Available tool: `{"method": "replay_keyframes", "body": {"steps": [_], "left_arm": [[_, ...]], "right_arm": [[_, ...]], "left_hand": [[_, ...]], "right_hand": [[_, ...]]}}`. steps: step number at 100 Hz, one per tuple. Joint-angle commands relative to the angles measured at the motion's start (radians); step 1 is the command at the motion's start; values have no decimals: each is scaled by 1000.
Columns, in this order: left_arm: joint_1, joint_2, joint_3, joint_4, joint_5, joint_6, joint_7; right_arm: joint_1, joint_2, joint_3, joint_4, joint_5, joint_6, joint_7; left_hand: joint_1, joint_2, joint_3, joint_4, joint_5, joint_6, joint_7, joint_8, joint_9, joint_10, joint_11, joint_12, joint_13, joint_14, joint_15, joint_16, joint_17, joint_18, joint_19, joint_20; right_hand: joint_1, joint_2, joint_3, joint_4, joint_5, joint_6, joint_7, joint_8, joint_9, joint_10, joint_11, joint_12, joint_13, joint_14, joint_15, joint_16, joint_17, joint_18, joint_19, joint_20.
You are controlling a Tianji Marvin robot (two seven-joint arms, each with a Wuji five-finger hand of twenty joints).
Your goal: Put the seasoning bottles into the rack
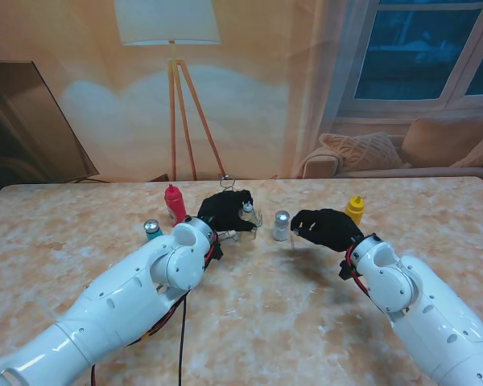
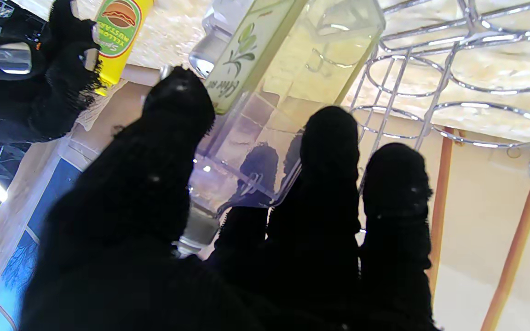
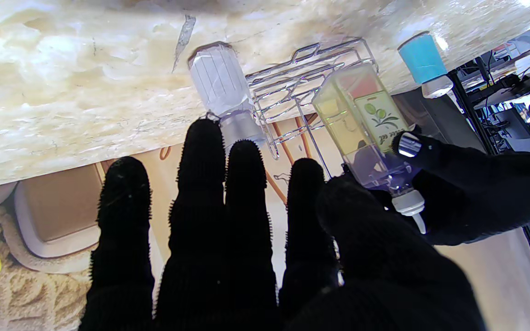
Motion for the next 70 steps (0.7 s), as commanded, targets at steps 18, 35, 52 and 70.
{"method": "replay_keyframes", "body": {"steps": [18, 35, 52, 70], "left_arm": [[-28, -16, 12, 42, 18, 16, 20], [-33, -25, 16, 75, 23, 8, 61], [-37, -28, 22, 98, 39, -18, 87], [-43, -32, 28, 122, 35, -35, 99]], "right_arm": [[-5, -3, -4, 0, -3, 2, 16], [-4, -3, -5, 0, -2, 2, 17], [-4, -3, -5, 1, -2, 2, 17], [-3, -3, -7, 2, -1, 2, 18]], "left_hand": [[164, 115, 107, 37, 12, -132, 242, 50, 21, -48, 149, 65, -26, -24, 21, 22, -20, -18, 1, 5], [160, 115, 115, 38, -7, -163, 291, 22, 16, -69, 134, 75, -45, -29, 21, 15, -36, -22, -18, 8], [155, 109, 128, 36, -12, -195, 322, -1, 19, -87, 120, 82, -53, -32, 13, 12, -42, -28, -33, 9], [150, 103, 136, 33, -12, -217, 338, -18, 22, -98, 107, 85, -54, -35, 6, 11, -45, -33, -41, 10]], "right_hand": [[25, -22, -10, -17, 6, -25, 13, 0, 24, -23, 10, 27, 17, -13, 9, 23, -13, 16, 7, 15], [25, -22, -10, -16, 4, -24, 12, -1, 24, -23, 10, 27, 16, -13, 9, 23, -12, 16, 8, 15], [24, -22, -10, -16, 5, -25, 12, -1, 24, -22, 10, 27, 17, -14, 9, 23, -14, 15, 7, 14], [24, -22, -10, -17, 4, -24, 12, -1, 24, -23, 10, 27, 17, -14, 9, 23, -13, 16, 7, 15]]}}
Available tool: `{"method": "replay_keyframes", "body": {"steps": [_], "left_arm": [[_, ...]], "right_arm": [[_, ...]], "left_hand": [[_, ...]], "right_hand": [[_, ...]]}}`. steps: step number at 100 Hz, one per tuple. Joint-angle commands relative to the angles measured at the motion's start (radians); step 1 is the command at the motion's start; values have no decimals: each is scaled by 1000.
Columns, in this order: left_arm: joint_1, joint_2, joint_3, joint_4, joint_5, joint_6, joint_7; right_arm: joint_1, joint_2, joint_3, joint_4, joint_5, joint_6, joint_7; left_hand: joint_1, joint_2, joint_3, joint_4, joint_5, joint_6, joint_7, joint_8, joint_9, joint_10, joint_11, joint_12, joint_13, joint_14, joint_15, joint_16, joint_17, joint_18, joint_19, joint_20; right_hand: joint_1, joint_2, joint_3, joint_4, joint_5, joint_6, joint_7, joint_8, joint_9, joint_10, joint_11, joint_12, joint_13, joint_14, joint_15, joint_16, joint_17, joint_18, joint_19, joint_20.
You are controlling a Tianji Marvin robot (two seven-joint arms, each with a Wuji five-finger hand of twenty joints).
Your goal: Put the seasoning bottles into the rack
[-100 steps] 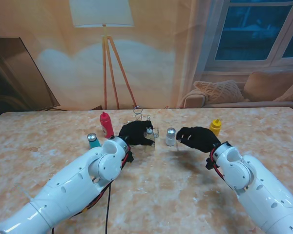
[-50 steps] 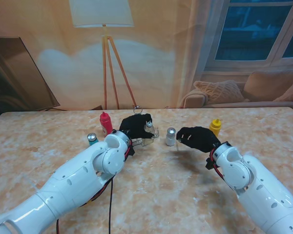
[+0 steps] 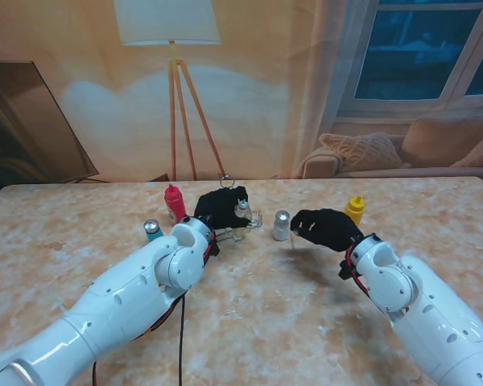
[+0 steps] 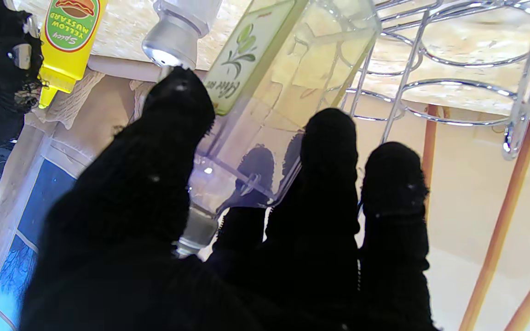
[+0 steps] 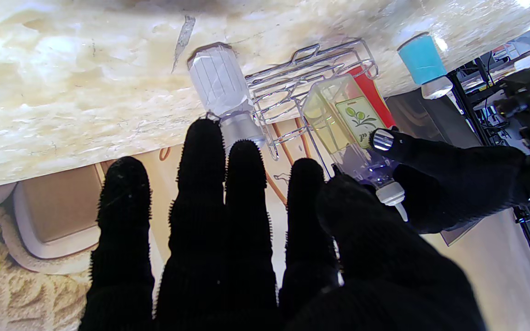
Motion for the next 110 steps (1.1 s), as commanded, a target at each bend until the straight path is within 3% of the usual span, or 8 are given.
{"method": "replay_keyframes", "body": {"steps": [1, 56, 110], "left_arm": [[-9, -7, 2, 10, -3, -5, -5], [-21, -11, 17, 49, 19, -24, 29], [-16, -30, 22, 76, 13, 17, 81]], "right_arm": [[-5, -3, -5, 1, -1, 2, 16], [-3, -3, -7, 2, 1, 2, 19], [4, -3, -15, 6, 7, 6, 26]], "left_hand": [[151, 103, 137, 34, 27, -199, 249, 49, 43, -90, 86, 66, -20, -35, 6, 10, -9, -24, -9, 10], [140, 86, 162, 32, 30, -217, 282, 22, 47, -99, 76, 88, -21, -37, 14, 30, -11, -30, -11, 27], [134, 76, 174, 30, 21, -233, 314, 9, 38, -105, 85, 96, -24, -42, 17, 41, -14, -30, -13, 36]], "right_hand": [[25, -22, -9, -16, 4, -24, 12, 0, 24, -21, 11, 27, 17, -13, 9, 23, -11, 17, 8, 15], [24, -23, -10, -17, 5, -24, 12, -1, 24, -24, 10, 27, 17, -14, 9, 23, -14, 16, 6, 14], [24, -24, -9, -17, 4, -26, 12, -1, 25, -23, 10, 27, 17, -14, 8, 23, -12, 16, 7, 14]]}}
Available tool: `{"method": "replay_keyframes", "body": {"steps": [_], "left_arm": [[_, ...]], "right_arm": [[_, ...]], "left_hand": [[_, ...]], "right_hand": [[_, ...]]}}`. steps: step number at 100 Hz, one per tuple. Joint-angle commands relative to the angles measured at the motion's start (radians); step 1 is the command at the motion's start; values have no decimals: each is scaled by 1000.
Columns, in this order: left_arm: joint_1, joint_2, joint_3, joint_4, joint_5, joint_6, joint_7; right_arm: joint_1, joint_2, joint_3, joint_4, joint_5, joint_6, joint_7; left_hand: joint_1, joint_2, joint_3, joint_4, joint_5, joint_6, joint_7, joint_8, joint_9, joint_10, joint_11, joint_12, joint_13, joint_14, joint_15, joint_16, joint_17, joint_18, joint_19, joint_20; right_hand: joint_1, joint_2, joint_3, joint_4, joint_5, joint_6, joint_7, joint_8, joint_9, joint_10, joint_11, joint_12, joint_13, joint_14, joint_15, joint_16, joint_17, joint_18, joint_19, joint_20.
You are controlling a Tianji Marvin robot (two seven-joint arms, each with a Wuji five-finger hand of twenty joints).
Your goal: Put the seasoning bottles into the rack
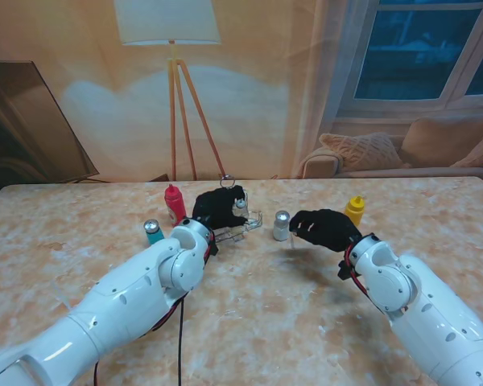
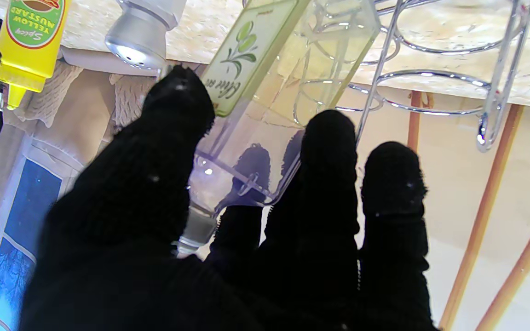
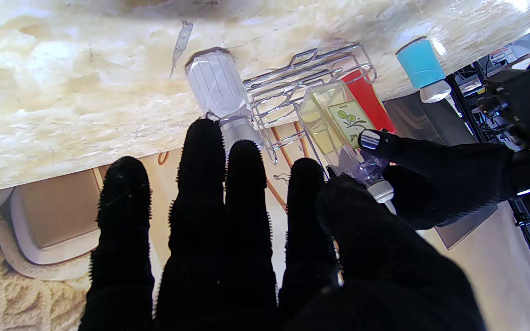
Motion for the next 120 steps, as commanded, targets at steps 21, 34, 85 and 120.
{"method": "replay_keyframes", "body": {"steps": [21, 34, 85, 120], "left_arm": [[-5, -18, 7, 29, -17, 6, 13], [-9, -23, 12, 42, -24, 3, 17], [-13, -34, 20, 67, -48, 9, 18], [-8, -39, 17, 69, -77, 22, 3]], "right_arm": [[-3, -4, -6, 2, 3, 4, 17], [-1, -4, -8, 3, 4, 4, 19], [0, -3, -9, 4, 4, 4, 19], [1, -3, -10, 5, 4, 3, 21]], "left_hand": [[132, 77, 177, 29, 22, -204, 314, 33, 37, -97, 100, 71, -10, -41, 16, 29, 0, -27, 14, 19], [133, 77, 180, 30, 19, -205, 319, 31, 33, -99, 101, 72, -15, -40, 14, 30, -7, -28, 10, 19], [137, 78, 177, 25, 13, -204, 328, 28, 25, -99, 103, 74, -31, -33, 15, 36, -30, -25, 0, 24], [145, 77, 163, 21, 19, -199, 316, 17, 38, -91, 86, 57, -19, -31, 2, 24, -12, -23, -1, 21]], "right_hand": [[24, -24, -8, -17, 5, -25, 13, -1, 25, -23, 10, 27, 17, -14, 8, 23, -13, 16, 7, 14], [23, -25, -8, -17, 4, -23, 12, -1, 24, -23, 10, 27, 17, -14, 8, 23, -12, 16, 7, 14], [23, -25, -6, -18, 4, -24, 13, -1, 25, -23, 10, 27, 17, -14, 8, 23, -14, 16, 6, 14], [24, -25, -6, -18, 4, -25, 13, -1, 26, -23, 11, 27, 18, -14, 8, 24, -15, 16, 6, 14]]}}
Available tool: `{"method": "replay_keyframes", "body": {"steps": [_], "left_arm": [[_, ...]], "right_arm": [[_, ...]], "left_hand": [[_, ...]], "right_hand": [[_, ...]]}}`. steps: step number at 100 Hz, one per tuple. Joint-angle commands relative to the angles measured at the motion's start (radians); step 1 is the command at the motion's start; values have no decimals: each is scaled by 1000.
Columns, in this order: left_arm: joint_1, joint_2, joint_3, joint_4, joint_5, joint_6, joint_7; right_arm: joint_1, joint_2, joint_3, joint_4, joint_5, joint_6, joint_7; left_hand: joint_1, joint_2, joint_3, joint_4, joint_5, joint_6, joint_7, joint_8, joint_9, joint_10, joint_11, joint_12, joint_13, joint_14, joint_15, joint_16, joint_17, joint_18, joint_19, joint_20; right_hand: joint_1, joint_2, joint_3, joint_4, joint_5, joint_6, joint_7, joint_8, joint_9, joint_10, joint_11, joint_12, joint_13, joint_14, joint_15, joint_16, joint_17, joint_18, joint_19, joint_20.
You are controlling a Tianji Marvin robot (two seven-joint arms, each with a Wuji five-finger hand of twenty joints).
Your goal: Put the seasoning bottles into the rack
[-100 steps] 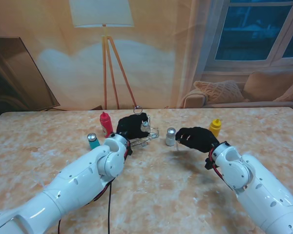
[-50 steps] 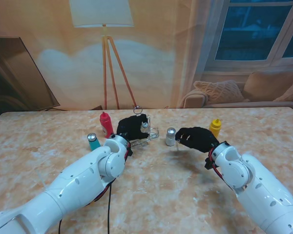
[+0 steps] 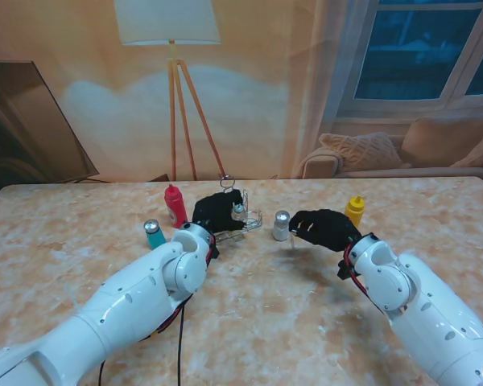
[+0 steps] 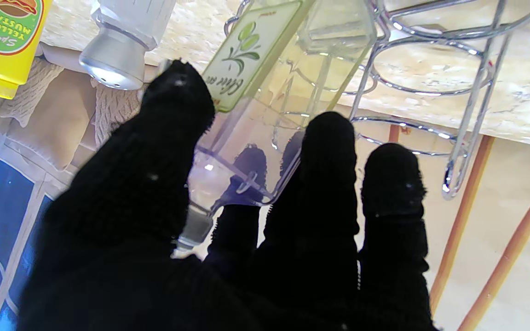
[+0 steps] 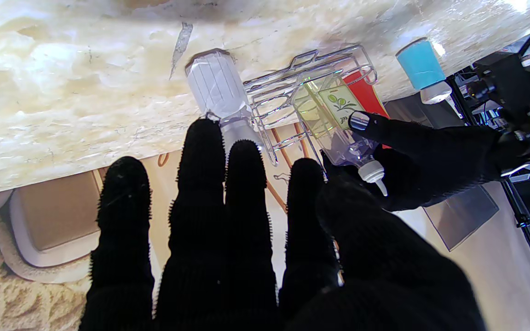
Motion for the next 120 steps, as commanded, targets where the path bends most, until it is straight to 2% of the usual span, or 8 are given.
{"method": "replay_keyframes", "body": {"steps": [1, 62, 89, 120], "left_arm": [[6, -7, -5, -14, -19, 14, -28], [5, 10, -11, -21, -40, -10, -96], [-3, 18, -22, -9, -62, -83, -127], [-7, 29, -30, -12, -70, -101, -161]], "right_arm": [[-5, -3, -4, 0, -1, 1, 16], [-7, -3, -3, -2, -2, 2, 16], [-5, -3, -4, -1, -1, 3, 17], [-5, -3, -4, -1, -1, 3, 16]], "left_hand": [[147, 100, 159, 22, 47, -170, 235, 36, 50, -77, 84, 35, 1, -30, 1, 11, 7, -21, -2, 16], [143, 77, 167, 10, 92, -202, 189, 23, 98, -109, -4, -3, 12, 6, -120, -66, 4, -11, -70, -41], [132, 63, 187, 3, 113, -221, 173, 21, 116, -119, -37, -21, 19, 11, -163, -96, 15, -9, -93, -69], [129, 53, 197, -1, 114, -222, 170, 23, 121, -121, -51, -26, 16, 19, -179, -103, 11, -5, -102, -76]], "right_hand": [[23, -25, -6, -18, 5, -25, 13, -1, 25, -23, 10, 27, 18, -14, 9, 24, -14, 16, 6, 14], [23, -25, -6, -18, 7, -25, 14, -1, 26, -24, 11, 27, 18, -15, 9, 24, -13, 16, 7, 15], [23, -25, -7, -18, 7, -25, 14, 0, 26, -23, 10, 27, 18, -15, 9, 24, -13, 17, 7, 15], [24, -25, -6, -18, 6, -26, 14, -1, 25, -24, 10, 27, 18, -14, 9, 24, -13, 16, 7, 15]]}}
